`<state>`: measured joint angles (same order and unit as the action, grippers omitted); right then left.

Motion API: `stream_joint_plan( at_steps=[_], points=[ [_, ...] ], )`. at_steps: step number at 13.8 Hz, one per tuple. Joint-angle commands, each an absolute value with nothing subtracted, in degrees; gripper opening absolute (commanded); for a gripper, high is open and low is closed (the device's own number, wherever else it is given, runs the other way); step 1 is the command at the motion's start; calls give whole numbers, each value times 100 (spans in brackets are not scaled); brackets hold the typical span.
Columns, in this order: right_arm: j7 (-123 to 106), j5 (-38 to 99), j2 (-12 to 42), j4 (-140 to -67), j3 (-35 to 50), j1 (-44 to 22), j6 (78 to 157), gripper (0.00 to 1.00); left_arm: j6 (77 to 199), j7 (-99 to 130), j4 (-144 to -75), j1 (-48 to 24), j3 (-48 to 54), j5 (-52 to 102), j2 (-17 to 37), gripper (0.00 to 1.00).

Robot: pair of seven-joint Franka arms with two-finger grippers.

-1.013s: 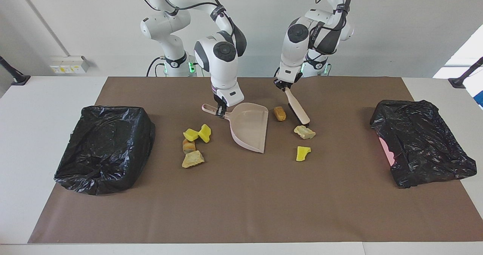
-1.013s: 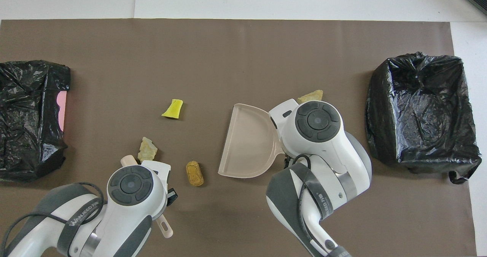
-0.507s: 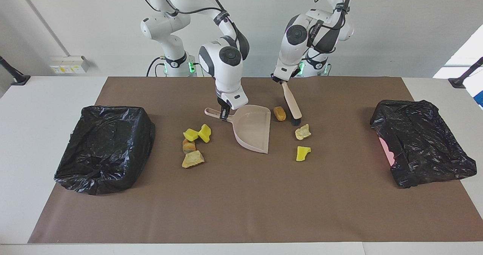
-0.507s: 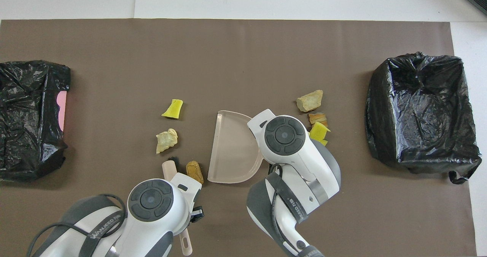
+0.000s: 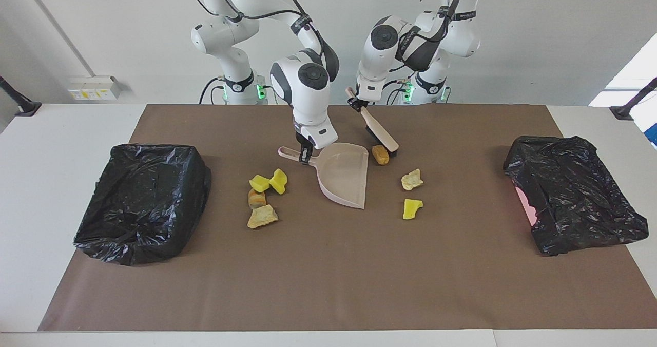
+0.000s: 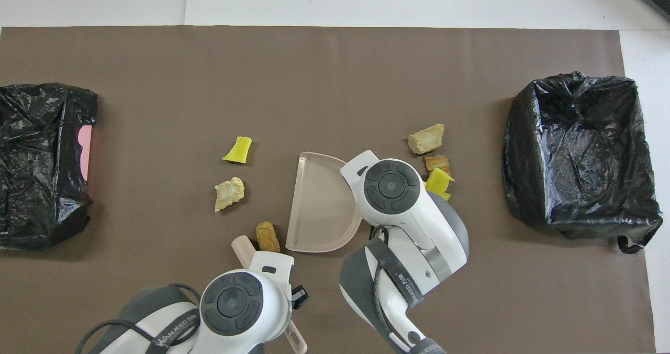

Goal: Sweep and dump trash in bin
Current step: 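Sweep the tan trash piece into the dustpan with the left gripper's brush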

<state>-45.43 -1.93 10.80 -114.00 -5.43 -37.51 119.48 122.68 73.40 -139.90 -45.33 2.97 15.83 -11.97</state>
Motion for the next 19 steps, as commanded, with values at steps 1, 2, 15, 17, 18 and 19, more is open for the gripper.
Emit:
stream_joint_plan(
  at_steps=[1,2,15,17,18,19],
  points=[
    [-4474,-343,1081,-11435,-536,-3771,12032,0,13110,7016,-13975,-4544,202,1723,-941,0],
    [-4474,-343,1081,-11435,-536,-3771,12032,0,13296,6666,-13966,-4544,211,1714,-914,0],
    [-4439,-343,1081,-11435,-536,-3771,12032,0,11153,2013,-13157,-3060,114,866,-1266,0],
    [-4430,-343,1081,-11435,-536,-3771,12032,0,11328,1917,-13157,-2587,114,511,-1205,0],
    [-4430,-343,1081,-11435,-536,-3771,12041,0,11521,1646,-13166,-2306,114,492,-1178,0],
    [-4430,-343,1081,-11435,-536,-3771,12041,0,11696,1409,-13175,-2155,114,492,-1143,0]
  ],
)
